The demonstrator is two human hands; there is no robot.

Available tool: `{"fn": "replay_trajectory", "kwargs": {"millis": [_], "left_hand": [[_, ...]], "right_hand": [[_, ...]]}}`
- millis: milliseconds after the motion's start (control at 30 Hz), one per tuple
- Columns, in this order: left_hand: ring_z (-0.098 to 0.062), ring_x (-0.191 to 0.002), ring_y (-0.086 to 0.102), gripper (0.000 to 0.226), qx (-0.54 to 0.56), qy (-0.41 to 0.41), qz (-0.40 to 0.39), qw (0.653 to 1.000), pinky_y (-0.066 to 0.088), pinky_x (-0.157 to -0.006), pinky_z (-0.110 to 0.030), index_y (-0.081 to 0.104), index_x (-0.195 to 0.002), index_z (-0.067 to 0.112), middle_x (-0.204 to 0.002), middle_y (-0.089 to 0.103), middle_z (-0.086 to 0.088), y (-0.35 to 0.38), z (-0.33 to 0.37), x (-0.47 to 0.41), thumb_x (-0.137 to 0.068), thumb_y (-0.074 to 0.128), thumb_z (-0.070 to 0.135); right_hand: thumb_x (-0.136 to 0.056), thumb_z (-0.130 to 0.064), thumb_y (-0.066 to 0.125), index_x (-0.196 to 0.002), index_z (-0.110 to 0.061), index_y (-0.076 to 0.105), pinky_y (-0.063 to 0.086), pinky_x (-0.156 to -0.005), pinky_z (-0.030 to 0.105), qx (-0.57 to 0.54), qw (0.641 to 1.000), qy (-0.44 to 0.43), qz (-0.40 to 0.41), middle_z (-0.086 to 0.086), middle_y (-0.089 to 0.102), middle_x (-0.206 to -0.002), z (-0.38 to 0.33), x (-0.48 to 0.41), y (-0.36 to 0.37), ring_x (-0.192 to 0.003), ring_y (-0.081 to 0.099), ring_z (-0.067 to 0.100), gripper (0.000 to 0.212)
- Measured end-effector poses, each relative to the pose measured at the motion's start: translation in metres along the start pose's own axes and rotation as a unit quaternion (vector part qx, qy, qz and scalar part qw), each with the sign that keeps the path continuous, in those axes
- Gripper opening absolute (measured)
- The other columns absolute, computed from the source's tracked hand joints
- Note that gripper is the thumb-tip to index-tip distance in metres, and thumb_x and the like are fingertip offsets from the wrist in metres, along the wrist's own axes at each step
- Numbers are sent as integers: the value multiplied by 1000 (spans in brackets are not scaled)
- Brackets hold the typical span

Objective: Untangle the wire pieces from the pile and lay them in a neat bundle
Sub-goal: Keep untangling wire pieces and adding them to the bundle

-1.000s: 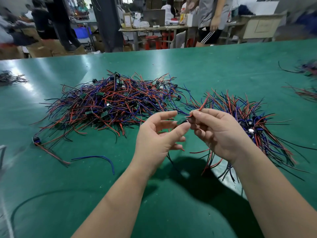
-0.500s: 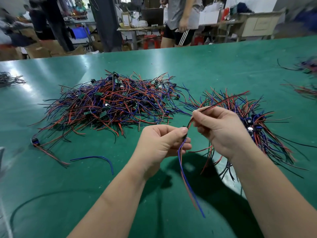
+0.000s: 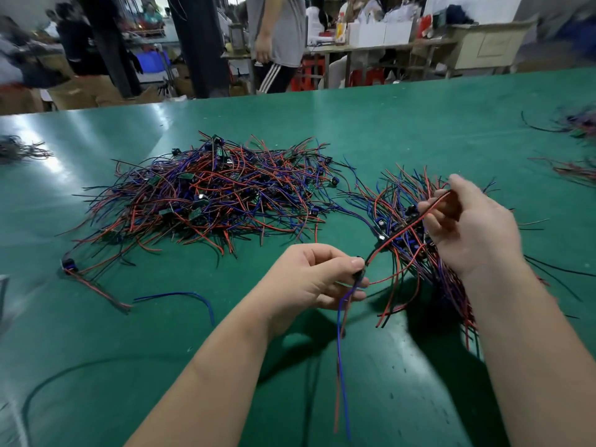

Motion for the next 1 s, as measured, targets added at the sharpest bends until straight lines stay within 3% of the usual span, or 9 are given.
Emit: {"fn": "replay_trajectory", "kwargs": {"millis": [100,167,267,367,433,633,800,933,1000], "left_hand": [[-12,-59,66,17,57,15,16,998,53,-53,-23,72,-65,21,-73,70,2,-2,7,-1,-60,74,37],[-6,-52,59,20,140,22,34,989,50,-49,-20,71,-66,20,-63,64,7,-7,11,-1,-57,73,38],[-4,-47,58,15,265,13,57,962,49,-44,-16,72,-64,19,-59,64,5,-15,14,-2,-59,72,33],[-6,-48,62,17,336,2,77,939,50,-43,-17,68,-71,16,-62,68,1,-18,13,-1,-59,71,28],[-6,-48,63,18,326,4,100,940,50,-43,-16,64,-75,15,-61,69,2,-20,10,-2,-62,69,27],[-9,-54,66,22,231,59,82,968,53,-49,-20,63,-79,19,-76,72,-2,-10,11,-3,-60,73,23],[-10,-57,66,17,164,49,-9,985,53,-49,-20,71,-80,15,-79,72,-2,10,10,-1,-65,71,23],[-8,-50,64,41,157,-7,3,988,53,-47,-19,76,-70,14,-64,68,0,10,4,-2,-63,61,52],[-8,-52,66,35,145,17,8,989,52,-47,-19,76,-64,17,-63,69,-1,9,8,-2,-59,65,50]], "right_hand": [[-102,-48,24,-83,-6,62,53,-48,23,35,996,56,-63,10,71,-66,8,-1,12,-65,71,23,60],[-102,-47,20,-91,-7,63,57,-52,26,81,986,98,-107,15,72,-79,24,6,24,-68,72,24,59],[-96,-16,54,-105,-10,62,54,-56,22,260,943,61,-201,14,68,-87,39,25,45,-64,66,17,14],[-66,-6,77,-111,-16,65,50,-60,18,259,895,1,-364,2,69,-79,48,52,75,-67,62,10,48],[-59,-10,80,-103,-17,70,48,-58,16,181,894,-13,-411,-2,69,-74,47,66,88,-63,60,6,46],[-67,-18,66,-73,-17,76,45,-55,15,71,949,21,-308,-1,69,-68,51,56,82,-58,58,6,12],[-76,-21,61,-83,-19,78,47,-56,19,9,924,67,-376,-1,63,-66,38,64,84,-58,60,9,18],[-69,-21,68,-83,-19,77,47,-58,17,71,912,52,-400,-2,66,-70,37,65,84,-60,58,7,16],[-69,-18,67,-76,-17,77,45,-58,17,128,916,28,-378,0,65,-68,40,59,80,-60,56,8,12]]}}
Point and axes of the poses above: each hand's wrist, its own x-axis away from the middle knuckle, its own y-axis out of the palm, z = x × y, the point moved 9 cm from there along -x, towards the middle knuckle
